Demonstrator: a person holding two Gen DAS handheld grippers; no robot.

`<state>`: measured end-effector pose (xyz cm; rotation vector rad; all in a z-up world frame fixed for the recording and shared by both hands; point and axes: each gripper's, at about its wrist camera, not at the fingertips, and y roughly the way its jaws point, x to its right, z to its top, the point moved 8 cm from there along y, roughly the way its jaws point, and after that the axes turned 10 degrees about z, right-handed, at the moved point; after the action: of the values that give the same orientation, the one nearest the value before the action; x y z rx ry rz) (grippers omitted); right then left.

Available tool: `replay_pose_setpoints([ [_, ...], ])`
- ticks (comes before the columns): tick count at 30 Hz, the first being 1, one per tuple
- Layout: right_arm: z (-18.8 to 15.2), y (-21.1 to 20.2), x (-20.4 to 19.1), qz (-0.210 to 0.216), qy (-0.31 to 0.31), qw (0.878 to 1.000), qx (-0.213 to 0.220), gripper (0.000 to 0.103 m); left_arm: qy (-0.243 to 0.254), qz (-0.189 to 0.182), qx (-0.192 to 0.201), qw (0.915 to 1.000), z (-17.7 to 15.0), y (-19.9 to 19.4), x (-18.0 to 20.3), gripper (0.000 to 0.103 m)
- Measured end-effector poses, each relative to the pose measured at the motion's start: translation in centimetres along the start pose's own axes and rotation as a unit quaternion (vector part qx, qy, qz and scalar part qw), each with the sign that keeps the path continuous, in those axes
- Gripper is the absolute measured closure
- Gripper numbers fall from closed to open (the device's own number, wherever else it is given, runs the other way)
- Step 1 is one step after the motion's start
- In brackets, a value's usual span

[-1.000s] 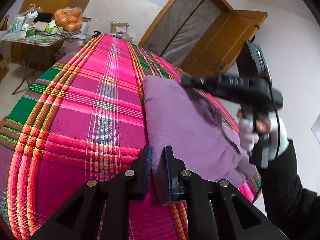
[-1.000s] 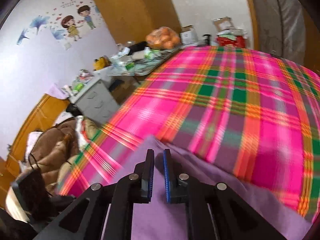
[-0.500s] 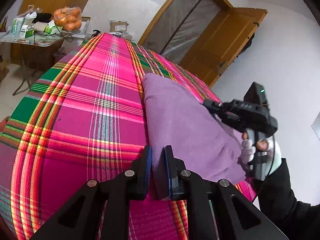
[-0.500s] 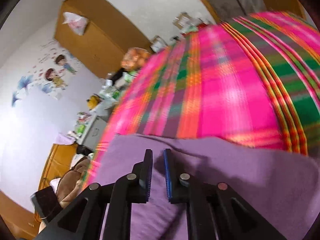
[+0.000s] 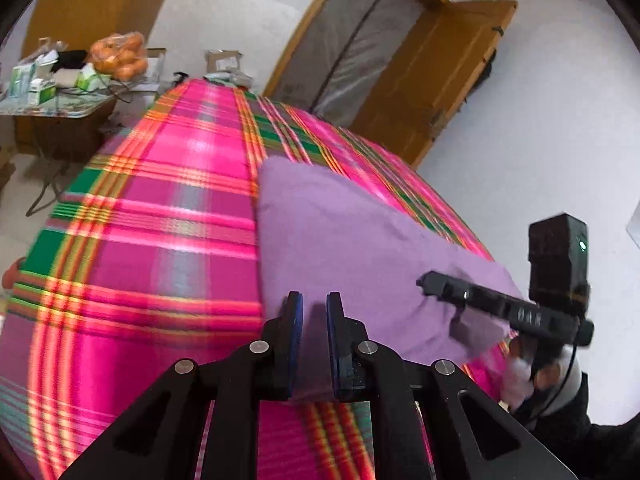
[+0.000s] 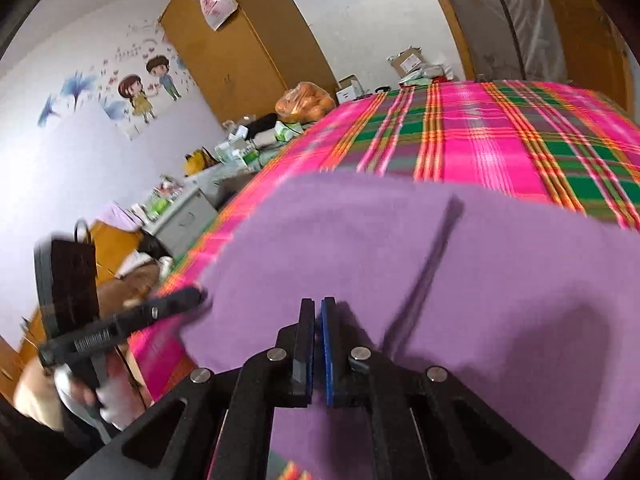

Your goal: Fold clothes

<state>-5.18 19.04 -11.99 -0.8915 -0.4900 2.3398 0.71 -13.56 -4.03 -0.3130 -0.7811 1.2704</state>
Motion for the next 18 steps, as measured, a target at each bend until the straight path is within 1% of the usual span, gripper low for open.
replay_pose_setpoints([
  [3,-0.9,-0.6,-0.6,-0.014,-0.013,1.0,0.004,0.099,0.018,0.006,-0.006,0.9998,-0.5,0.6,0.5,0.092],
  [7,-0.9,-1.3,-1.5,-0.028,-0.029,0.999,0.014,0.098,0.016,0.006,-0.007,0.9998,-0.5,0.2,0.2,0.092],
  [9,-1.3,-1.2,-1.2,-0.03,-0.045,0.998,0.012,0.099,0.021,0.007,-0.006,0.9997,-0.8,0.1,0.2,0.092],
  [10,-1.5,-1.3,-1.1,-0.026,-0.047,0.998,0.016,0.1,0.023,0.006,-0.005,0.9997,-0.9,0.0,0.1,0.091],
  [12,-1.4,-1.5,-0.6,-0.015,-0.033,0.999,0.02,0.1,0.026,0.006,-0.001,0.9996,-1.1,-0.1,0.1,0.091],
  [14,-1.4,-1.5,-0.7,-0.013,-0.032,0.999,0.019,0.1,0.031,0.008,0.0,0.9995,-1.2,-0.2,0.2,0.091],
  [18,-1.7,-1.6,-1.0,-0.007,-0.042,0.999,0.003,0.099,0.034,0.007,-0.002,0.9994,-1.3,-0.4,0.2,0.09],
])
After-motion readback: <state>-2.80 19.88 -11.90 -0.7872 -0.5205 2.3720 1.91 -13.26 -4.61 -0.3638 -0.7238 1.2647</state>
